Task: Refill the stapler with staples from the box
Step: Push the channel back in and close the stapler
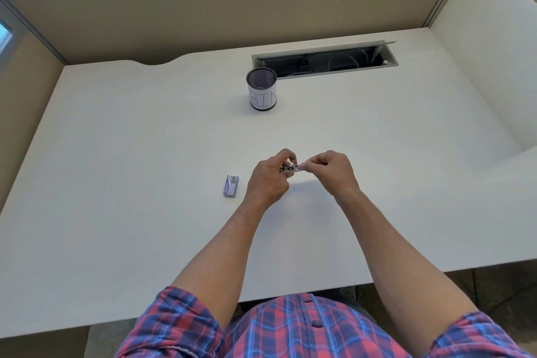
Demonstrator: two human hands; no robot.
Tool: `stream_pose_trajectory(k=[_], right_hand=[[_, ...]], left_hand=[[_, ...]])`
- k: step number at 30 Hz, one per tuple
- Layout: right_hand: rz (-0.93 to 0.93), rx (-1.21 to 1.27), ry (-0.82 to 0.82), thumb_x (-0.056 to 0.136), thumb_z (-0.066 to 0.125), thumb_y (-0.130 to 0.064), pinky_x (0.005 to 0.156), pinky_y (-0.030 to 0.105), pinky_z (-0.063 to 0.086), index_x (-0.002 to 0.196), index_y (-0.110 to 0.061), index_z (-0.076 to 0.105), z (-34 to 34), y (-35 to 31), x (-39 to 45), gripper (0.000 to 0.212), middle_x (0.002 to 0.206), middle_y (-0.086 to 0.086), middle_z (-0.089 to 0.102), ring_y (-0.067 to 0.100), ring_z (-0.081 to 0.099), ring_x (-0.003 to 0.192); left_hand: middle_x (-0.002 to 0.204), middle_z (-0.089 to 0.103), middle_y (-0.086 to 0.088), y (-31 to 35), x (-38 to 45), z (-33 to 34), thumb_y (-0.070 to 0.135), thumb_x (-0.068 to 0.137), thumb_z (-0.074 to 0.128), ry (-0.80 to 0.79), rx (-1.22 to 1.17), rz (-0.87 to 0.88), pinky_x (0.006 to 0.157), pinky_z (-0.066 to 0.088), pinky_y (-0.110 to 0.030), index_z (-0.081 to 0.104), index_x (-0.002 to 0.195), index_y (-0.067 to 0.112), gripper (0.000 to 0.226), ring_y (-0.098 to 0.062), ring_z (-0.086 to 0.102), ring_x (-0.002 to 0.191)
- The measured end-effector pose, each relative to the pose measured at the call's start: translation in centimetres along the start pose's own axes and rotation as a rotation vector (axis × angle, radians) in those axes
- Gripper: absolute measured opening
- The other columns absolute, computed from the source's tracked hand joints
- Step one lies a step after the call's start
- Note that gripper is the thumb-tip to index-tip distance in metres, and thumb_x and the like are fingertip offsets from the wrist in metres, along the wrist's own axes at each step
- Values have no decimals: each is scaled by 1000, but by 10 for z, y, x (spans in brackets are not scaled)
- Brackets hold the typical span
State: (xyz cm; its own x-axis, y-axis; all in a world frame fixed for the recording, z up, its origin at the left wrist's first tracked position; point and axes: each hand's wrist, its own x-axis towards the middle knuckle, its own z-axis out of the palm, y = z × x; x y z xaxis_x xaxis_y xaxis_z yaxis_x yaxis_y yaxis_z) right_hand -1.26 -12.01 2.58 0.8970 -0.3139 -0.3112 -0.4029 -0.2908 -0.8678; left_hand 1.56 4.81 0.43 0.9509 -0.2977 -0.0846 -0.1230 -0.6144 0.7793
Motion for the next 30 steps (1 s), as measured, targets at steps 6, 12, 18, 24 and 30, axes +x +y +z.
stream_pose_trajectory(k=[6, 12, 18, 24, 30], right_hand=[[3, -126, -71, 77, 77, -34, 60, 32, 41, 71, -23, 77, -3, -4, 3, 13, 74, 9, 69, 14, 50, 61], [80, -229, -73, 76, 77, -29, 67, 34, 45, 71, -24, 77, -5, -9, 5, 7, 84, 5, 76, 19, 60, 71], [93, -303, 12, 74, 81, -27, 56, 28, 41, 70, -23, 74, -3, -10, 5, 9, 67, -8, 68, 15, 56, 58], [50, -190, 77, 73, 77, -29, 62, 30, 44, 79, -27, 72, -7, -2, 4, 9, 70, -12, 59, 11, 56, 64], [54, -33, 75, 80, 80, -31, 64, 26, 44, 85, -27, 77, -11, 16, 2, 7, 87, -10, 66, 10, 61, 73]], left_hand=[[82, 67, 12, 4, -2, 0, 0, 90, 62, -2, 39, 41, 68, 55, -35, 56, 98, 34, 36, -11, 63, 76], [88, 72, 8, 6, -5, 2, -5, 87, 61, -1, 128, 83, 58, 46, -24, 57, 100, 34, 41, -12, 63, 77], [87, 73, 5, 6, -5, 3, -5, 88, 62, 0, 141, 99, 62, 52, -31, 57, 100, 32, 40, -14, 63, 76], [87, 71, 9, 6, -4, 0, 1, 90, 63, 5, 103, 72, 62, 47, -30, 55, 99, 33, 34, -18, 60, 75], [94, 73, 9, 9, -4, -8, 6, 91, 64, -53, 185, 81, 67, 55, -38, 56, 104, 34, 32, -23, 63, 79]])
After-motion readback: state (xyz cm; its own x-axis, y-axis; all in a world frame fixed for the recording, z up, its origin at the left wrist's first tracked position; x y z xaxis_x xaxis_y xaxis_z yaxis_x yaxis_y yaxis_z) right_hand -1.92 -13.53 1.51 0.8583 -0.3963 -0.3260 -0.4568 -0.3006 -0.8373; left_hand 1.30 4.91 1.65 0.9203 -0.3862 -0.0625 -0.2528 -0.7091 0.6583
